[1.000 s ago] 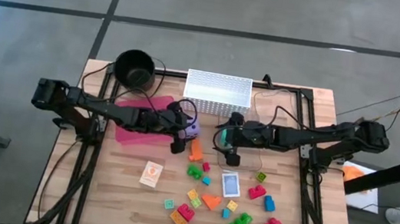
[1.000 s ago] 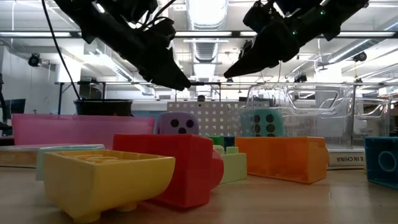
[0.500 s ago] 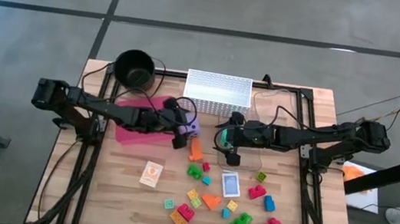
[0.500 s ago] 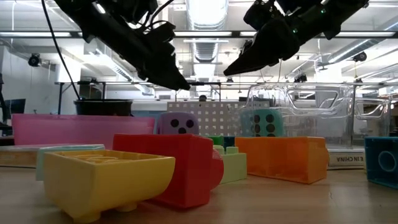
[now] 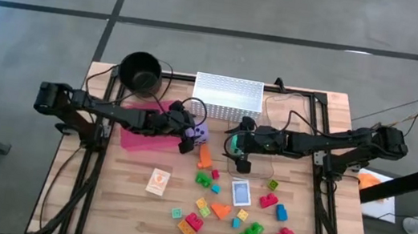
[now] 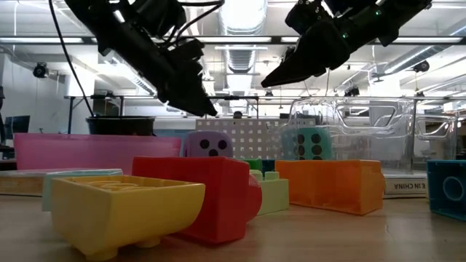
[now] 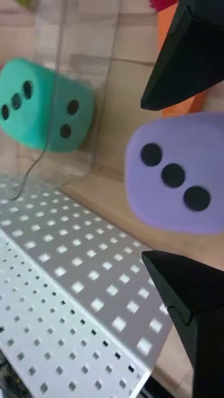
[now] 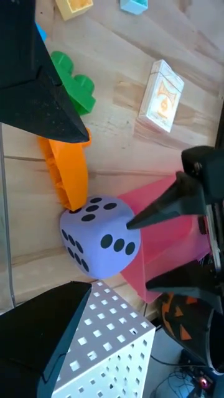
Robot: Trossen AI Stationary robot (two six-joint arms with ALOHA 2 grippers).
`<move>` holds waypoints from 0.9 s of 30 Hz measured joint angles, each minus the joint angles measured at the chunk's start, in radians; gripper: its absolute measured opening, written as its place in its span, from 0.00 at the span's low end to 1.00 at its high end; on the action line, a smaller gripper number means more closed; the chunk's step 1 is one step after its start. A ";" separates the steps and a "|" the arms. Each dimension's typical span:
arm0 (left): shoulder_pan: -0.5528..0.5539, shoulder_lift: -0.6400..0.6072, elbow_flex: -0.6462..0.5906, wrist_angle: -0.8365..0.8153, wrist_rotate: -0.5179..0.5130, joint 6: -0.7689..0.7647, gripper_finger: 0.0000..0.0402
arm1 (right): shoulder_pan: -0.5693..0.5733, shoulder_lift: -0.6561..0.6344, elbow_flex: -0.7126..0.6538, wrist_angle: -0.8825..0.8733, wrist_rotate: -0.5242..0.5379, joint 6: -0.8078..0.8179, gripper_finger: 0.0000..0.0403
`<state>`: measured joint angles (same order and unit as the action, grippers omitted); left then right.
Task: Pick & Place Toys
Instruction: Put the purple dice into the left transparent bin
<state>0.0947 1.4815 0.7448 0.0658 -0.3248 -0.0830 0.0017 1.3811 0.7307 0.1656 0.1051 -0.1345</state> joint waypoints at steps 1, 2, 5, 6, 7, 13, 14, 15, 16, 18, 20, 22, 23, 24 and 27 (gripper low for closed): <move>0.004 0.000 -0.005 0.006 0.000 0.000 0.96 | 0.000 0.000 0.000 0.002 0.000 0.000 0.94; 0.008 0.001 -0.011 0.019 0.000 -0.005 0.96 | 0.000 0.000 0.000 0.002 0.000 0.000 0.94; 0.020 0.012 -0.032 0.036 -0.008 -0.027 0.96 | 0.000 0.000 0.000 0.002 0.000 0.000 0.94; 0.021 0.020 -0.035 0.040 -0.007 -0.027 0.96 | 0.000 0.000 0.000 0.003 0.000 0.000 0.94; 0.023 0.029 -0.035 0.047 0.000 -0.027 0.96 | 0.000 0.000 0.000 0.003 0.000 0.000 0.94; 0.031 0.102 -0.028 0.117 0.036 -0.031 0.96 | 0.000 0.000 0.000 0.006 0.000 0.000 0.94; 0.031 0.109 -0.026 0.126 0.041 -0.031 0.96 | 0.000 0.000 0.000 0.006 0.000 0.000 0.94; 0.031 0.116 -0.026 0.132 0.043 -0.031 0.96 | 0.000 0.000 0.000 0.006 0.000 0.000 0.94; 0.032 0.122 -0.026 0.134 0.049 -0.031 0.96 | 0.000 0.000 0.000 0.006 0.000 0.000 0.94; 0.034 0.126 -0.026 0.138 0.050 -0.034 0.96 | 0.000 0.000 0.000 0.005 0.000 0.000 0.94; 0.034 0.118 -0.027 0.132 0.049 -0.034 0.96 | 0.000 0.000 0.000 0.005 0.000 0.000 0.94; 0.034 0.099 -0.030 0.121 0.049 -0.030 0.96 | 0.000 0.000 0.000 0.004 0.000 0.000 0.94; 0.035 0.087 -0.031 0.111 0.048 -0.026 0.96 | 0.000 0.000 0.000 0.004 0.000 0.000 0.94; 0.036 0.074 -0.031 0.105 0.048 -0.026 0.96 | 0.000 0.000 0.000 0.004 0.000 0.001 0.94; 0.037 0.035 -0.032 0.097 0.048 -0.026 0.96 | 0.000 0.001 0.000 0.004 0.000 0.001 0.94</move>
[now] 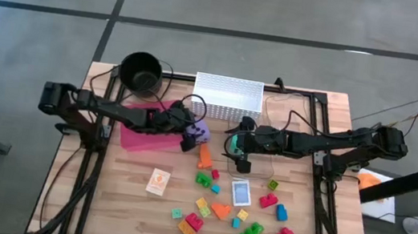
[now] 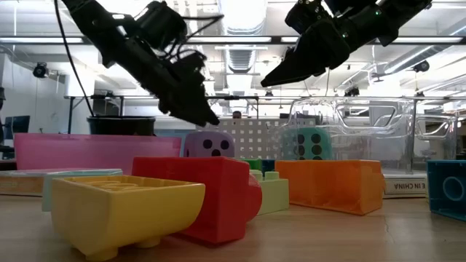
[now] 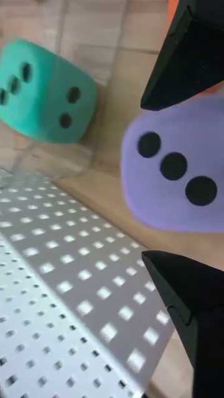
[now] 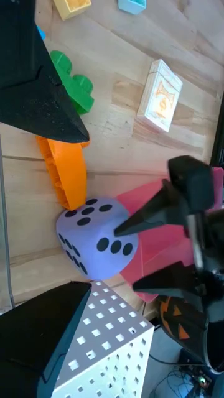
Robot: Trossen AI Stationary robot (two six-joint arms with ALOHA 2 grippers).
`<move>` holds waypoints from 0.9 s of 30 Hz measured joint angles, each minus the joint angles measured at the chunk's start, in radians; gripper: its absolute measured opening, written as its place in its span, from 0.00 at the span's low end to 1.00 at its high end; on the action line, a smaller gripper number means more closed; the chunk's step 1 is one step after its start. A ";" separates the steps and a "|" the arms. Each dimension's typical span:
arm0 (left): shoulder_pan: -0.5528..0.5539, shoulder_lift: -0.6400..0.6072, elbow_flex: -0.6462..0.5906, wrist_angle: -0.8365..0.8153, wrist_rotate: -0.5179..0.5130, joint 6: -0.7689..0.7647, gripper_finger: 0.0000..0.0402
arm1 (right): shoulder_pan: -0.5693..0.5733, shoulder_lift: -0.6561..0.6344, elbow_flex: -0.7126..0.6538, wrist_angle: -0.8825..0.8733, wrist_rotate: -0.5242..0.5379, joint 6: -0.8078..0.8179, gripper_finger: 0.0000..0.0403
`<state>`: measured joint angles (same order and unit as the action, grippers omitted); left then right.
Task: Pick & Place Toys
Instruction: Put the purple dice into the left transparent bin
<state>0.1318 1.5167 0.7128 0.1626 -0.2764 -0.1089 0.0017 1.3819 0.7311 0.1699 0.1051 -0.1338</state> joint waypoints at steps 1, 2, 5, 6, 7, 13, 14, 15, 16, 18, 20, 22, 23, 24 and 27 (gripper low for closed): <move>0.000 -0.007 0.000 -0.001 0.000 0.000 0.96 | 0.000 0.000 0.000 -0.001 0.000 0.000 0.94; 0.000 -0.011 0.000 -0.006 0.000 0.000 0.96 | 0.000 0.000 0.000 0.000 0.000 0.000 0.94; 0.001 -0.012 0.000 -0.013 0.002 -0.018 0.96 | 0.000 0.000 0.000 0.000 0.000 0.003 0.94; 0.002 -0.008 0.000 -0.008 0.004 -0.024 0.96 | 0.000 0.000 0.000 -0.001 0.000 0.003 0.94; 0.002 -0.002 0.000 -0.004 0.005 -0.027 0.96 | 0.000 0.000 0.000 0.000 0.000 0.003 0.94; 0.002 0.044 0.000 -0.007 0.039 -0.063 0.96 | 0.000 0.000 0.000 -0.002 0.000 0.003 0.94; 0.002 0.053 0.000 -0.005 0.040 -0.064 0.96 | 0.000 0.000 0.000 -0.002 0.000 0.003 0.94; 0.002 0.058 0.000 0.000 0.041 -0.064 0.96 | 0.000 0.000 0.000 -0.002 0.000 0.003 0.94; 0.003 0.061 0.000 0.000 0.040 -0.064 0.96 | 0.000 0.000 0.000 -0.002 0.000 0.003 0.94; 0.007 0.071 0.002 0.007 0.041 -0.064 0.96 | 0.000 0.000 0.000 -0.002 0.000 0.003 0.94; 0.010 0.076 0.003 0.009 0.042 -0.064 0.96 | 0.000 0.000 0.000 -0.002 0.000 0.003 0.94; 0.012 0.081 0.003 0.008 0.043 -0.064 0.96 | 0.000 0.000 0.000 -0.002 0.000 0.003 0.94; 0.013 0.082 0.004 0.009 0.042 -0.064 0.96 | 0.000 0.000 0.000 -0.002 0.000 0.003 0.94; 0.014 0.082 0.004 0.007 0.043 -0.064 0.96 | 0.000 0.000 0.000 -0.003 0.000 0.003 0.94; 0.014 0.082 0.004 0.002 0.045 -0.056 0.96 | 0.000 0.000 0.000 -0.003 0.000 0.003 0.94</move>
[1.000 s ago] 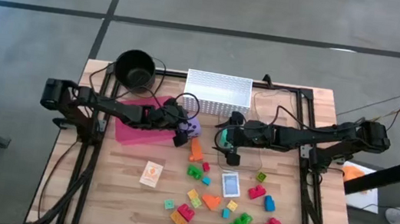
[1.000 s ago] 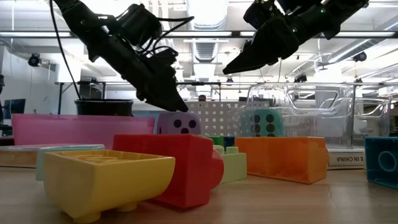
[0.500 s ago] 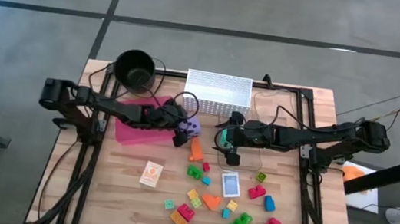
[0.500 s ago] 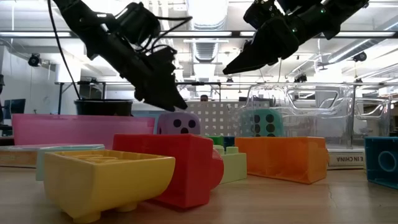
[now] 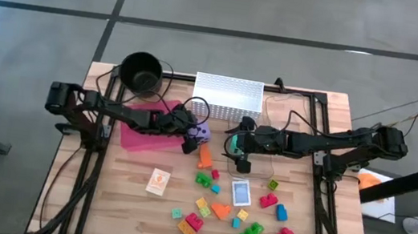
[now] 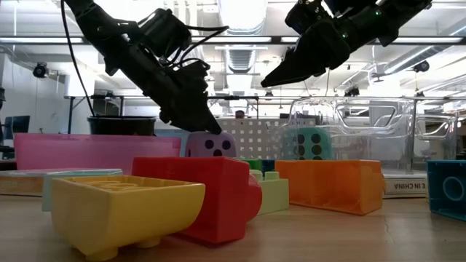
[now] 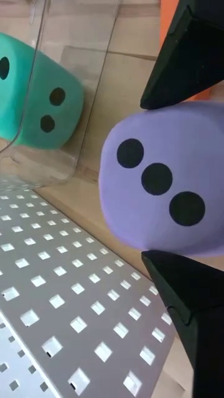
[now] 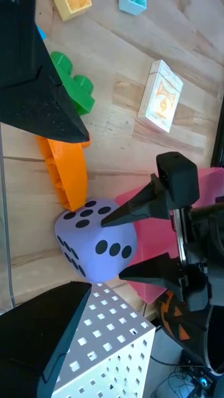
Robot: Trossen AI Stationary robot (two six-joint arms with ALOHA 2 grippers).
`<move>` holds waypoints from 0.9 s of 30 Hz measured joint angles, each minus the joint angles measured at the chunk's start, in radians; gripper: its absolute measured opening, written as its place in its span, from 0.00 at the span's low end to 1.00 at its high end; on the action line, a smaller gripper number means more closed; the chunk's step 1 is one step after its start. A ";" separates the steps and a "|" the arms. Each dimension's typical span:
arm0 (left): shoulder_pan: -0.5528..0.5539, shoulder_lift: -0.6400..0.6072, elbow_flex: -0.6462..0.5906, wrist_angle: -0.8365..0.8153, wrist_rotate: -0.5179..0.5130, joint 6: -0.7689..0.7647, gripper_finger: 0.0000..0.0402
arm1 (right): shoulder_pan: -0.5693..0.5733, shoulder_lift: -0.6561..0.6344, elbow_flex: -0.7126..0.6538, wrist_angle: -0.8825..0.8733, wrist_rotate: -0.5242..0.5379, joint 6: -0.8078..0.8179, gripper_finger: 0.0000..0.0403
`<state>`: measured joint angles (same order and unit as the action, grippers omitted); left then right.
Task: Pick & Place Toys
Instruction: Put the purple dice into the left transparent bin
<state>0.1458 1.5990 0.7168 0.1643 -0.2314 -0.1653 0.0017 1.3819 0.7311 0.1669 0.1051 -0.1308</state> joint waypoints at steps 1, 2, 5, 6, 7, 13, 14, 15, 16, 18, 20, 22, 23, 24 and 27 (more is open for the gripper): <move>0.000 0.000 0.000 -0.006 0.003 0.001 0.96 | 0.000 0.000 0.000 0.000 0.000 0.000 0.94; 0.001 0.000 0.001 -0.015 0.008 0.001 0.96 | 0.000 0.000 0.000 0.000 0.000 0.000 0.94; 0.003 -0.001 0.003 -0.054 0.025 0.004 0.96 | 0.000 0.000 0.000 0.000 0.000 0.000 0.94; 0.003 -0.001 0.004 -0.065 0.029 0.006 0.96 | 0.000 0.000 0.000 0.000 0.000 0.000 0.94; 0.003 -0.001 0.004 -0.073 0.035 0.010 0.96 | 0.000 0.000 0.000 -0.001 0.000 0.000 0.94; 0.007 -0.001 0.004 -0.080 0.046 0.015 0.96 | 0.000 0.000 0.000 -0.001 0.000 0.000 0.94; 0.008 -0.001 0.004 -0.081 0.050 0.015 0.96 | 0.000 0.000 0.000 -0.001 0.000 0.000 0.94; 0.009 -0.001 0.004 -0.082 0.057 0.016 0.96 | 0.000 0.000 0.000 -0.001 0.000 0.000 0.94; 0.011 -0.001 0.004 -0.082 0.070 0.016 0.96 | 0.000 0.000 0.000 -0.001 0.000 0.000 0.94; 0.013 -0.001 0.004 -0.085 0.096 0.019 0.96 | 0.000 0.000 0.000 -0.001 0.000 0.000 0.94; 0.013 -0.001 0.004 -0.087 0.103 0.019 0.96 | 0.000 0.000 0.000 -0.001 0.000 0.000 0.94; 0.014 -0.001 0.004 -0.093 0.109 0.019 0.96 | 0.000 0.000 0.000 -0.001 0.000 0.000 0.94; 0.015 -0.001 0.004 -0.094 0.113 0.018 0.96 | 0.000 0.000 0.000 -0.001 0.000 0.000 0.94; 0.015 -0.001 0.004 -0.097 0.114 0.018 0.96 | 0.000 0.000 0.000 -0.001 0.000 0.000 0.94; 0.015 0.000 0.004 -0.101 0.117 0.015 0.96 | 0.000 0.000 0.000 -0.001 0.000 0.000 0.94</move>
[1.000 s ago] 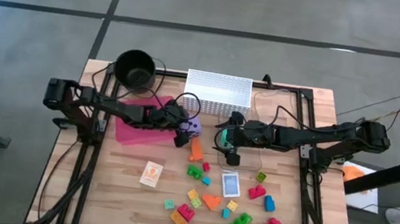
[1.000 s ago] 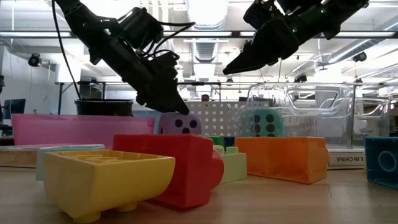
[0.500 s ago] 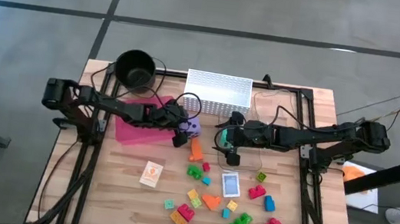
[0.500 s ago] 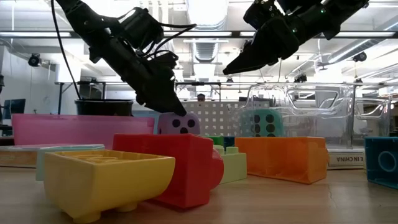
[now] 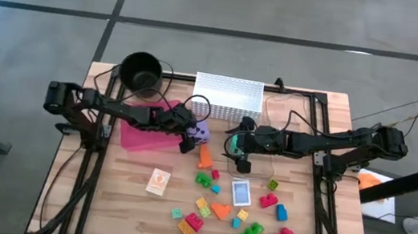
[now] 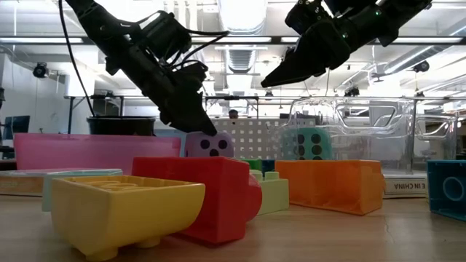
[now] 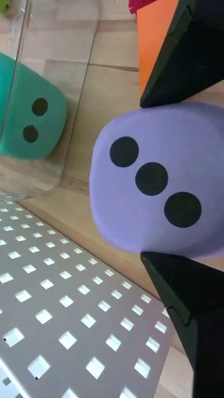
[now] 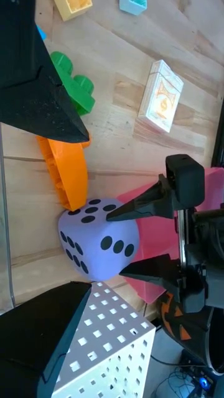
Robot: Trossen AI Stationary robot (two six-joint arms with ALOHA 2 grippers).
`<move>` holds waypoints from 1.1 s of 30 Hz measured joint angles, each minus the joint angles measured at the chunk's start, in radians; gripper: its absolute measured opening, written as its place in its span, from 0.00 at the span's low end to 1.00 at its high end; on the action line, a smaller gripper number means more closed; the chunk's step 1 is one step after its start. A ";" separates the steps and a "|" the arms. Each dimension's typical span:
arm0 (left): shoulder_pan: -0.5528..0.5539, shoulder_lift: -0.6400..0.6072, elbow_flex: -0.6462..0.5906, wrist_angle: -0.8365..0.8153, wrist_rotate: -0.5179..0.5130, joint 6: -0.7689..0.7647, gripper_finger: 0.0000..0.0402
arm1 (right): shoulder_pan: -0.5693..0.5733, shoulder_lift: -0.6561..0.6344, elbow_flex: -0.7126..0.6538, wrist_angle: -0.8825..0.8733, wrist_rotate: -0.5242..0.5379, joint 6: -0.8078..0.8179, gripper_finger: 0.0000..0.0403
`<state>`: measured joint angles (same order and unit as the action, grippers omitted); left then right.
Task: Pick & Place Toys
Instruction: Put the purple dice into the left transparent bin
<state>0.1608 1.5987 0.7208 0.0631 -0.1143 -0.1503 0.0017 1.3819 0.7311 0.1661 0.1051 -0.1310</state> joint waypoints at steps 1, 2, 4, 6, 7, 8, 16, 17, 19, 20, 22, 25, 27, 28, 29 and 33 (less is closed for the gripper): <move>0.000 0.003 0.000 0.000 0.000 -0.001 0.96 | 0.000 0.000 0.000 0.000 0.000 0.000 0.94; 0.000 0.005 0.000 0.001 0.001 -0.001 0.96 | 0.000 0.000 0.000 0.000 0.000 0.000 0.94; 0.000 0.015 0.001 0.009 0.002 -0.003 0.96 | 0.000 0.000 0.000 0.001 0.000 0.000 0.94; 0.000 0.017 0.001 0.011 0.003 -0.004 0.96 | 0.000 0.000 0.000 0.001 0.000 -0.001 0.94; 0.000 0.017 0.001 0.013 0.003 -0.004 0.96 | 0.000 0.000 0.000 0.002 0.000 0.000 0.94; 0.000 0.017 0.001 0.015 0.003 -0.004 0.96 | 0.000 0.000 0.000 0.002 0.000 0.000 0.94; 0.000 0.015 0.000 0.029 -0.004 0.018 0.96 | 0.000 0.000 0.000 0.003 0.000 0.000 0.94; 0.000 0.015 0.001 0.029 -0.006 0.018 0.96 | 0.000 0.000 0.000 0.003 0.000 0.000 0.94; 0.000 0.008 0.007 0.020 -0.007 0.019 0.96 | 0.000 0.000 0.000 0.005 0.000 0.000 0.94; 0.000 0.004 0.011 0.014 -0.007 0.020 0.96 | 0.000 0.000 0.000 0.005 0.000 0.000 0.94; 0.000 -0.010 0.019 0.000 -0.007 0.024 0.96 | 0.000 0.000 0.000 0.006 0.000 0.000 0.94; -0.001 -0.030 0.028 -0.028 0.001 0.030 0.96 | 0.000 0.000 0.000 0.007 0.001 0.000 0.94; -0.002 -0.044 0.034 -0.039 0.008 0.049 0.96 | 0.000 0.000 0.000 0.008 0.002 -0.001 0.94; -0.003 -0.050 0.036 -0.041 0.007 0.060 0.96 | 0.000 0.000 0.000 0.008 0.002 -0.001 0.94; -0.003 -0.056 0.039 -0.042 0.006 0.066 0.96 | 0.000 0.000 0.000 0.009 0.002 -0.001 0.94; -0.002 -0.073 0.045 -0.035 -0.005 0.069 0.96 | 0.000 0.000 0.000 0.007 0.002 -0.001 0.94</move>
<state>0.1588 1.5257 0.7654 0.0286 -0.1193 -0.0818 0.0017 1.3819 0.7311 0.1734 0.1070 -0.1318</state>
